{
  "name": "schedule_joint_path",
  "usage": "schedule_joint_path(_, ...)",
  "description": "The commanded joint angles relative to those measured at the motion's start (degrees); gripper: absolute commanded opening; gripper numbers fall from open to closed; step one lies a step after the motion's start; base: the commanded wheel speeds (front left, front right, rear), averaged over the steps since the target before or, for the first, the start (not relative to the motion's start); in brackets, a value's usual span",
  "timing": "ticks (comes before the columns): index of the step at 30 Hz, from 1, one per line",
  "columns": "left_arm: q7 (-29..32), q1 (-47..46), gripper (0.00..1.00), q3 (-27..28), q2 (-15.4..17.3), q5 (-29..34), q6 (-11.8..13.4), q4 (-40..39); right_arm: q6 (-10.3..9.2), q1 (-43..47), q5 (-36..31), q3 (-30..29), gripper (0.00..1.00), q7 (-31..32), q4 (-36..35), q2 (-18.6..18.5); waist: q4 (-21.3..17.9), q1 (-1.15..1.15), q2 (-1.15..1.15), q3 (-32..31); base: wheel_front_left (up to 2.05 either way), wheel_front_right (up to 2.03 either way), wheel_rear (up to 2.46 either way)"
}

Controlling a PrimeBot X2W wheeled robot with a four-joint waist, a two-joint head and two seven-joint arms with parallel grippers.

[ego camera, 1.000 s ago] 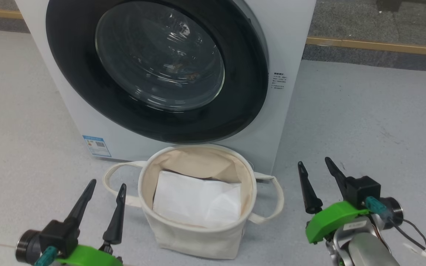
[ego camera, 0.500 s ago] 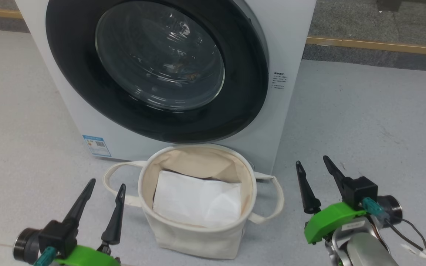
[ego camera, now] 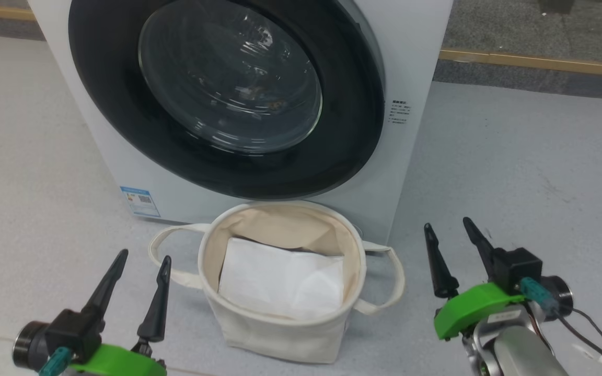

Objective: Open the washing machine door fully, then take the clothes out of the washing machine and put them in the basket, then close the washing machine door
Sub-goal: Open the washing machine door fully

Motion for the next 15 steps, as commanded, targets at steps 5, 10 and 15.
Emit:
schedule_joint_path(5, -0.7, -2.3, 1.0, 3.2, 1.3, -0.5, 0.0, -3.1, 0.01, -4.3, 2.1, -0.6, 1.0, -1.5, -0.8, 0.8, 0.9, 0.0, 0.0, 1.0, 0.0, 0.0, 0.0)
schedule_joint_path(10, -0.7, -2.2, 1.0, 3.8, 1.7, -0.7, -0.1, -4.0, 0.01, -6.9, 4.2, -1.8, 0.0, -2.3, 0.2, 1.2, 1.9, 0.0, 0.0, 2.7, 0.0, 0.0, 0.0)
schedule_joint_path(15, -0.7, -2.4, 1.0, 3.8, 2.1, -0.6, -0.4, -5.2, 0.01, -10.9, 7.0, -3.6, 0.0, -2.8, 2.2, 1.2, 3.2, 0.0, 0.0, 5.0, 0.0, 0.0, 0.0)
